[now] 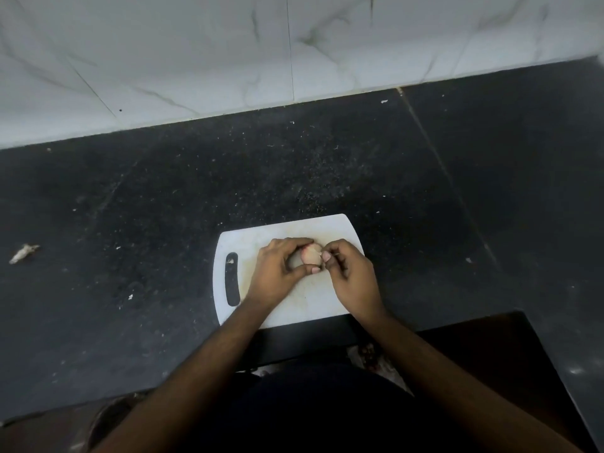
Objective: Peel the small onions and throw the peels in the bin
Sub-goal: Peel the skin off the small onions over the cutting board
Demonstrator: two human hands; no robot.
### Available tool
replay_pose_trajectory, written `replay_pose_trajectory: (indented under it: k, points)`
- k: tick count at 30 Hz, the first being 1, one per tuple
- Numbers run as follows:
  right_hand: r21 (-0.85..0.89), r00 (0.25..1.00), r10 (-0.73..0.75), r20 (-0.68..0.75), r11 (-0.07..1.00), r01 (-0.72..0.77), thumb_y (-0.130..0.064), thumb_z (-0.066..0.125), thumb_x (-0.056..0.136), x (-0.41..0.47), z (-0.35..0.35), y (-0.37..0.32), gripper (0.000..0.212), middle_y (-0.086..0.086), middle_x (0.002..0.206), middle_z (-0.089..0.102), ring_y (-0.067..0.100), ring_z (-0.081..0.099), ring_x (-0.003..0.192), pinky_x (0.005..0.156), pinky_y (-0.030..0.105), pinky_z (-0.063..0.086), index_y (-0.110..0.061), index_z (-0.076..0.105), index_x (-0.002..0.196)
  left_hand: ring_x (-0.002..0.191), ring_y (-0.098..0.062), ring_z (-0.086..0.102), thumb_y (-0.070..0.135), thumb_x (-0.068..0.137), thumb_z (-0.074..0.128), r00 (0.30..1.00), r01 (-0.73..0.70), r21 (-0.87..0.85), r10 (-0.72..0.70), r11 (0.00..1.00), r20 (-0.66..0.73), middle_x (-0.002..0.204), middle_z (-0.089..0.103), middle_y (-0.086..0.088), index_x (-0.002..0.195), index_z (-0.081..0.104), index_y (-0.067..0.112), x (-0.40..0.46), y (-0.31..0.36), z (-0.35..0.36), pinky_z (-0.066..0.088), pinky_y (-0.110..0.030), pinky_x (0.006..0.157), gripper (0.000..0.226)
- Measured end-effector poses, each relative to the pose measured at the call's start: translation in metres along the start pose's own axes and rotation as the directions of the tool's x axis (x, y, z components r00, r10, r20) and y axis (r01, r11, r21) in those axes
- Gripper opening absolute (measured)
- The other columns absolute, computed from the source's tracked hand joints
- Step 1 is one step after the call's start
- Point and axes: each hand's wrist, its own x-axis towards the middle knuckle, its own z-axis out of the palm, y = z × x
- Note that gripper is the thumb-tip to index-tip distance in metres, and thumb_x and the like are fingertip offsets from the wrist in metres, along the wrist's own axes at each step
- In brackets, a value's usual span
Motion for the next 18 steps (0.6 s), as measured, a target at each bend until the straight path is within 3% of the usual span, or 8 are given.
replay_pose_trajectory:
  k: [5,8,14,18]
  points:
    - [0.025,0.999,-0.012,0.032,1.000,0.011,-0.016,0.068,0.098,0.004,0.000,0.000,0.008,-0.006,0.101,0.067,0.005,0.067,0.088,0.078,0.016,0.052,-0.013,0.067,0.106,0.103,-0.007,0.061,0.051,0.071,0.085,0.999,0.008,0.035,-0.006,0.999,-0.043,0.111,0.071,0.016,0.114,0.066,0.028,-0.003,0.007,0.003,0.051,-0.038,0.089,0.052]
    - [0.018,1.000,0.015,0.004,1.000,-0.015,-0.014,0.069,0.097,0.012,0.001,-0.001,0.002,-0.006,0.092,0.065,0.006,0.065,0.081,0.074,0.013,0.047,-0.014,0.068,0.097,0.104,-0.006,0.059,0.049,0.075,0.083,0.999,0.015,0.031,-0.014,0.999,-0.041,0.112,0.069,0.017,0.114,0.063,0.027,-0.004,0.006,0.004,0.049,-0.040,0.090,0.048]
    - [0.009,0.999,0.017,-0.040,1.000,-0.017,-0.016,0.066,0.099,0.022,0.003,0.001,0.008,-0.008,0.085,0.065,0.010,0.063,0.074,0.068,0.020,0.046,-0.017,0.068,0.091,0.101,-0.007,0.062,0.041,0.084,0.077,0.993,-0.089,0.004,0.088,0.996,0.078,0.113,0.069,0.014,0.114,0.063,0.025,0.013,-0.004,-0.011,0.048,-0.037,0.090,0.037]
    - [0.051,0.994,0.104,-0.044,0.994,-0.102,-0.034,0.056,0.101,0.027,0.009,-0.001,0.014,-0.010,0.081,0.067,0.011,0.066,0.072,0.070,0.035,0.054,-0.025,0.064,0.094,0.107,-0.013,0.066,0.023,0.092,0.074,0.981,-0.015,-0.212,0.055,0.977,0.184,0.114,0.069,0.005,0.120,0.057,0.014,0.020,-0.002,-0.014,0.053,-0.033,0.093,0.034]
